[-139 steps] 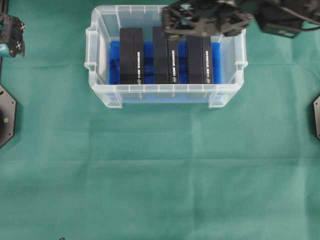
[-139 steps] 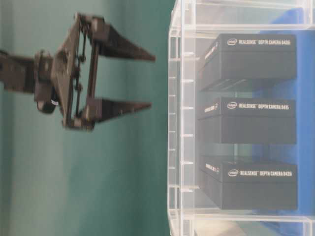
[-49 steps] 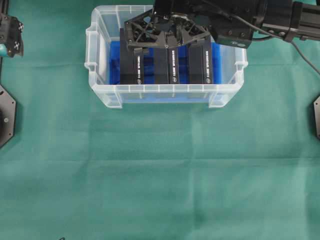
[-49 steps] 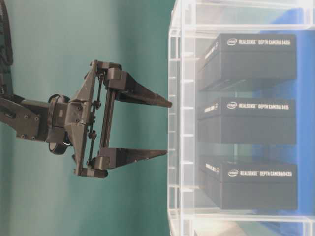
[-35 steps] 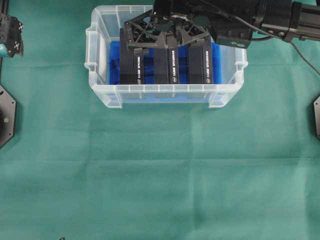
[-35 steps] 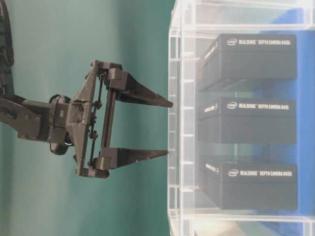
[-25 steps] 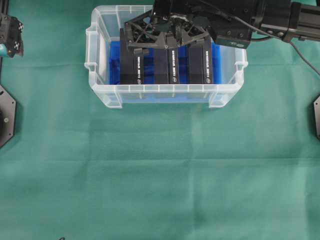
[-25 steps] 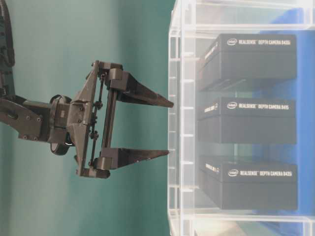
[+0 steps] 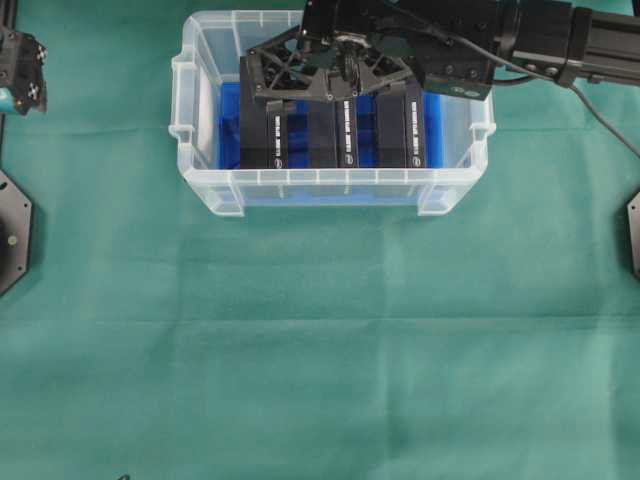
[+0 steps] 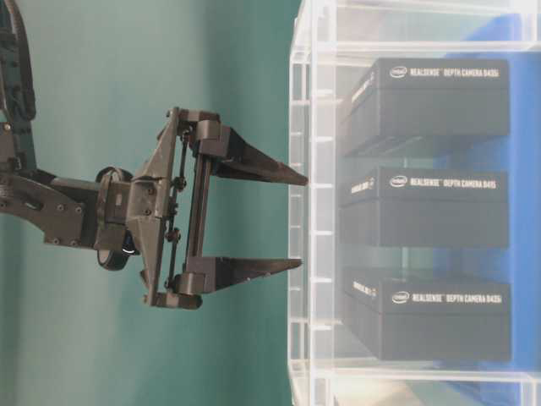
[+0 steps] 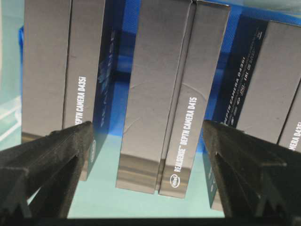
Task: Take out the box from the case.
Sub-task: 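Lower the open right gripper around the middle black RealSense box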
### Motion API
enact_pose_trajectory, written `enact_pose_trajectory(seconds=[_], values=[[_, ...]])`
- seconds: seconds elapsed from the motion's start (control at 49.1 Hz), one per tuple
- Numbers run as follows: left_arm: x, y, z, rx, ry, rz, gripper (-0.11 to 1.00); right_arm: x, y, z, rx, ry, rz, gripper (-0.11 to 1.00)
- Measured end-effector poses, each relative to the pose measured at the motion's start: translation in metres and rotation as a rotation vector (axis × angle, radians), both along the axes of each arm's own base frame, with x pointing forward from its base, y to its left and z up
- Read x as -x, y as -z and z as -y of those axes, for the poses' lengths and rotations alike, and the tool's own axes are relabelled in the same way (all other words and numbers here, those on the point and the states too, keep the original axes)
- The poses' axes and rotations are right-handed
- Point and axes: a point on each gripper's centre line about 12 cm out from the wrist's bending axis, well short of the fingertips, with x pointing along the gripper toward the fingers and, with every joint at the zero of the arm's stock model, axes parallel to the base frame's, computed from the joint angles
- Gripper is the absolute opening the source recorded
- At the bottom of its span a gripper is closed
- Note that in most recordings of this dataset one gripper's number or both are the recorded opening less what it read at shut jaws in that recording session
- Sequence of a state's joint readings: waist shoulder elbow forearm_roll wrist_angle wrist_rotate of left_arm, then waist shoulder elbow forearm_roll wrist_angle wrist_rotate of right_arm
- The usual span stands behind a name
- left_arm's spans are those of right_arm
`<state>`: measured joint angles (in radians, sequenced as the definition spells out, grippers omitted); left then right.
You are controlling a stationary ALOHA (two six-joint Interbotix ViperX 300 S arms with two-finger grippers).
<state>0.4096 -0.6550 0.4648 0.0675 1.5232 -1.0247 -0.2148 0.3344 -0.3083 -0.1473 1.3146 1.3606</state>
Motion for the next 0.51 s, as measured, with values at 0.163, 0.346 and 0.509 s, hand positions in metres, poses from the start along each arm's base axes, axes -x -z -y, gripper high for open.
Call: enact_pose_trajectory(seconds=[0.163,0.346,0.509], values=[[0.000,0.000,0.000,-0.001,0.000,-0.002,0.98,0.001,0.004,0.000,-0.002,0.000,-0.011,0.95],[0.000,0.000,0.000,-0.002,0.001,-0.001,0.98,0.004,0.011,0.002,-0.008,0.006,-0.028,0.95],[0.000,0.000,0.000,0.000,0.000,0.000,0.98,0.005,0.017,0.003,-0.008,0.005,-0.027,0.95]])
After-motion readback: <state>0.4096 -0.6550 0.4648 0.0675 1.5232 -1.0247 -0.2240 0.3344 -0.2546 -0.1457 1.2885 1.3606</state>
